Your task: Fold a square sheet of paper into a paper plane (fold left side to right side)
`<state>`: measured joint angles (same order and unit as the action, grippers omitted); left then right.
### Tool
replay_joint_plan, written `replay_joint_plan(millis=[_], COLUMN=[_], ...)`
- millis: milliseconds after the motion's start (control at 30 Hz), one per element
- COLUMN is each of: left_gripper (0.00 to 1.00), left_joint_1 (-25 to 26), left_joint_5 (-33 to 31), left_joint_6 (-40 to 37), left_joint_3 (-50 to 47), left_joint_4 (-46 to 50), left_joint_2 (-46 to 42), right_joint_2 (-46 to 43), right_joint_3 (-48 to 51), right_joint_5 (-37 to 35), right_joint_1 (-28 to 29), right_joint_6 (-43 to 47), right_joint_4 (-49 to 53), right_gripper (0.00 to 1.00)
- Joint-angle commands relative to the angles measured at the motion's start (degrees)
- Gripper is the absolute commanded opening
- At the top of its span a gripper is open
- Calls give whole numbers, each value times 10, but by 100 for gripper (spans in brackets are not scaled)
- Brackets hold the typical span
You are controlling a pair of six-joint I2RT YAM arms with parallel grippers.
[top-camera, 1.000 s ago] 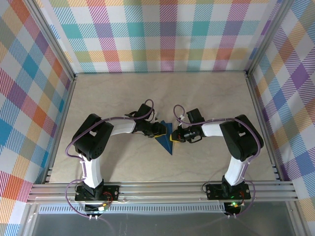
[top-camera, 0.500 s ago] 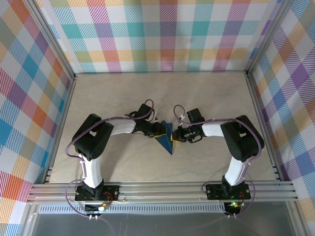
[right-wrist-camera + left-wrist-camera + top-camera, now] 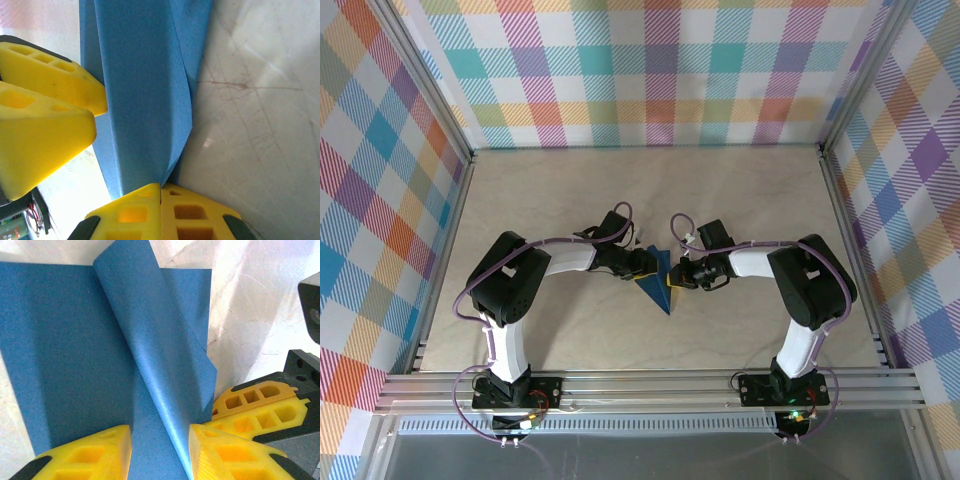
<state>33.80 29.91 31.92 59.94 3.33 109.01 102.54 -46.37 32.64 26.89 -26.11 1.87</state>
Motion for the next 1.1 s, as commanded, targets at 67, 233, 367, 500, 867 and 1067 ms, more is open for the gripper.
replay_joint_plan(millis=[67, 233, 367, 500, 867, 1067], left_gripper=[38, 40, 40, 39, 11, 7], left_joint_1=[7, 7, 6, 3, -1, 0], left_joint_5=[-23, -17, -18, -25, 38, 39], left_joint_6=[-6, -5, -2, -4, -10, -21], left_joint_3=[9, 27, 40, 44, 76, 89], left_joint_4=[37, 40, 43, 50, 31, 40], left_joint_2=[-14, -35, -55, -73, 4, 43], right_joint_2=[27, 36, 48, 50, 49, 48], right_joint_3=[13, 15, 8, -7, -14, -7], right_joint_5=[-52, -77, -96, -110, -113, -115], right_joint_1=[13, 13, 13, 13, 13, 13], right_joint_6=[3, 2, 12, 40, 46, 42], right_joint_4=[50, 67, 81, 96, 105, 104], right_gripper=[0, 0, 0, 0, 0, 0])
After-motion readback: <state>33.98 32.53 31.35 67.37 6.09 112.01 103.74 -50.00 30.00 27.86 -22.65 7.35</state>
